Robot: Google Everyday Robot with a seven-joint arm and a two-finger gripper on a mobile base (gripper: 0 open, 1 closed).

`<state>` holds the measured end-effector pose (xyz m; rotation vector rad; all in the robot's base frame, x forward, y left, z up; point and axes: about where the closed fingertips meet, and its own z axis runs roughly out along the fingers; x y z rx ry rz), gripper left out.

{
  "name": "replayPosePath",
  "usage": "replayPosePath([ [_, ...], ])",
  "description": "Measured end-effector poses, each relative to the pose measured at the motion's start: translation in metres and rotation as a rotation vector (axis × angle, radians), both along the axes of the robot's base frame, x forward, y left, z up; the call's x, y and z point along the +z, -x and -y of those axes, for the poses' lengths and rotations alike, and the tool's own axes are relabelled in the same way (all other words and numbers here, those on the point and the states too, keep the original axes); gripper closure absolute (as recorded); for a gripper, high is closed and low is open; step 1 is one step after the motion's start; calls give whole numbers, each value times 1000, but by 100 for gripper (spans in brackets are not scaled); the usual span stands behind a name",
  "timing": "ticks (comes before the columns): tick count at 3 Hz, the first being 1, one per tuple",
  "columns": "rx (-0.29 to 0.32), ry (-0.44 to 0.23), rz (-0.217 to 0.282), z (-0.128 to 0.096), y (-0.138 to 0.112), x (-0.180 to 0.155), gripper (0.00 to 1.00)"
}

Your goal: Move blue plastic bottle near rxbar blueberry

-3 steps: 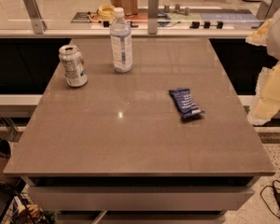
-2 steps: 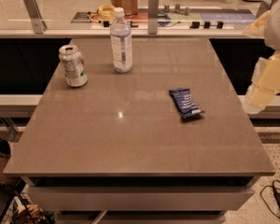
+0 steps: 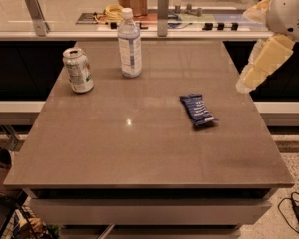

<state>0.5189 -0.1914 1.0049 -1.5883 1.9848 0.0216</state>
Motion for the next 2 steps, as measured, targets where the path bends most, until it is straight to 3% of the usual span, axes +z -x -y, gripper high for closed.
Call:
replayPosePath([
  [2,13,-268,99,-36,-44,7,0],
])
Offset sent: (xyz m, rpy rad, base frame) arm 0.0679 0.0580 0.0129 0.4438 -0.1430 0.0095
